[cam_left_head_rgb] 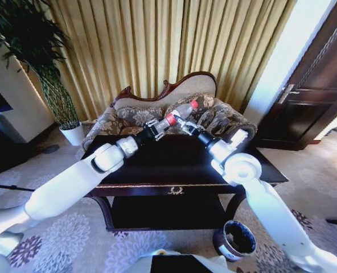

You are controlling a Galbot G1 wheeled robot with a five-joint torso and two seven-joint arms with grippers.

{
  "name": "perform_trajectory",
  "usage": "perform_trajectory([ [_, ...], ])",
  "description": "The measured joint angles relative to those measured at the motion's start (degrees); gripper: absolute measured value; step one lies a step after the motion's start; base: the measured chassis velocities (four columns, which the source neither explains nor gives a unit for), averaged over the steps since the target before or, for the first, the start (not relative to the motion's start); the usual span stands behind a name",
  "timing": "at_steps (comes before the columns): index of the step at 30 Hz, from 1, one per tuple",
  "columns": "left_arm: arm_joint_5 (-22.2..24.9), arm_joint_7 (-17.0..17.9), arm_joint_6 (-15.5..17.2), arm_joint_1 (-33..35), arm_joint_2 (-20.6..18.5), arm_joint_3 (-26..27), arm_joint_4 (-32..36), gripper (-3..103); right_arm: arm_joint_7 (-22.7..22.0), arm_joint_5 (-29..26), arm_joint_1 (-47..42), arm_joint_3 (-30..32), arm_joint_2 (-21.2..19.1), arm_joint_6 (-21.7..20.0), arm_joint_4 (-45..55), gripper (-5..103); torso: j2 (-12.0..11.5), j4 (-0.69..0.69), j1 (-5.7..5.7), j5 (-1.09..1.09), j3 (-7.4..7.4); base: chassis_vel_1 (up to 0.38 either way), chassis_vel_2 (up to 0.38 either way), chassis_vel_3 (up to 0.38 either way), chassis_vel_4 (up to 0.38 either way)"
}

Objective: Move to the front of the table and place the trash on the table into the trash bin.

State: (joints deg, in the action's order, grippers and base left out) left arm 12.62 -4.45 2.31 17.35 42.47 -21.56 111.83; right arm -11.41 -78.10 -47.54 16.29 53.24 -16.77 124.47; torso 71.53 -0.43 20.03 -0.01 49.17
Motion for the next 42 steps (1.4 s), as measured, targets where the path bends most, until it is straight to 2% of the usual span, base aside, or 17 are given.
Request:
perform_trajectory([
  [4, 0.1, 0.3, 0.22, -1.54, 0.03, -1.84, 0.04, 32, -0.04, 0.0, -0.11, 0.15, 0.29, 0.0, 0.0, 100, 0.0, 0.0, 0.0, 0.0, 0.0, 0.0, 0.0, 0.0, 0.0],
  [9, 1.23, 0.48, 0.53, -6.5, -0.08, -6.97, -0.02, 30, -0.32, 0.43, -0.08, -0.08, 0.67, 0.0, -0.25, 100, 0.0, 0.0, 0.0, 0.0, 0.0, 0.0, 0.0, 0.0, 0.0],
  [18, 2.15, 1.22, 1.54, -9.03, 0.75, -10.62, 0.72, 30, -0.33, 0.55, 0.0, 0.6, 1.08, -0.09, -0.7, 101, 0.0, 0.0, 0.0, 0.01, 0.0, 0.0, 0.0, 0.0, 0.0],
  [21, 2.36, 1.33, 1.79, -9.15, 0.69, -11.06, 1.02, 30, -0.9, 0.47, -0.36, 1.34, 0.06, -0.16, -0.49, 86, 0.0, 0.0, 0.0, 0.01, 0.0, 0.0, 0.0, 0.0, 0.0],
  [24, 2.58, 1.33, 1.85, -9.24, 0.72, -11.19, 1.08, 30, -1.18, 0.22, -0.6, 1.91, -0.79, -0.17, -0.14, 81, 0.0, 0.0, 0.0, 0.0, 0.0, 0.0, 0.0, 0.0, 0.0],
  [27, 2.74, 1.33, 2.1, -9.12, 0.93, -11.28, 1.17, 30, -1.21, -0.04, -1.11, 2.94, -1.7, -0.19, 0.27, 65, 0.0, -0.01, 0.0, 0.01, 0.0, 0.0, 0.0, 0.0, 0.0],
  [30, 2.76, 1.35, 2.15, -8.46, 0.96, -11.07, 1.36, 30, -1.2, -0.08, -1.43, 3.21, -1.78, -0.19, 0.46, 61, 0.0, -0.01, 0.0, 0.01, 0.0, 0.0, 0.0, 0.0, 0.0],
  [31, 2.79, 1.38, 2.18, -7.95, 0.82, -10.89, 1.64, 30, -1.21, -0.08, -1.81, 3.36, -1.85, -0.19, 0.71, 54, 0.0, 0.0, 0.0, 0.0, 0.0, 0.0, 0.0, 0.0, 0.0],
  [33, 2.86, 1.45, 2.17, -7.65, 0.59, -10.8, 1.92, 30, -1.22, -0.07, -2.17, 3.49, -2.05, -0.19, 0.97, 54, 0.0, 0.0, 0.0, 0.0, 0.0, 0.0, 0.0, 0.0, 0.0],
  [36, 3.7, 2.12, 2.93, -7.03, -0.06, -10.56, 2.98, 30, -1.01, -0.02, -2.77, 3.72, -2.82, -0.16, 1.44, 44, 0.0, 0.0, 0.0, 0.0, 0.0, 0.0, 0.0, 0.0, 0.0],
  [38, 4.13, 2.13, 3.26, -6.87, -0.27, -10.33, 3.37, 27, -0.93, -0.03, -2.85, 3.79, -3.01, -0.15, 1.54, 44, 0.0, 0.0, 0.0, 0.0, 0.0, 0.0, 0.0, 0.0, 0.0],
  [41, 4.95, 1.44, 3.91, -6.64, -1.09, -9.68, 4.48, 42, -0.86, -0.03, -3.04, 4.5, -3.58, -0.1, 1.77, 38, 0.0, 0.0, 0.0, 0.0, 0.0, 0.0, 0.0, 0.0, 0.0],
  [42, 4.95, 1.44, 3.91, -6.64, -1.09, -9.68, 4.48, 42, -0.86, -0.03, -3.04, 4.5, -3.58, -0.1, 1.77, 38, 0.0, 0.0, 0.0, 0.0, 0.0, 0.0, 0.0, 0.0, 0.0],
])
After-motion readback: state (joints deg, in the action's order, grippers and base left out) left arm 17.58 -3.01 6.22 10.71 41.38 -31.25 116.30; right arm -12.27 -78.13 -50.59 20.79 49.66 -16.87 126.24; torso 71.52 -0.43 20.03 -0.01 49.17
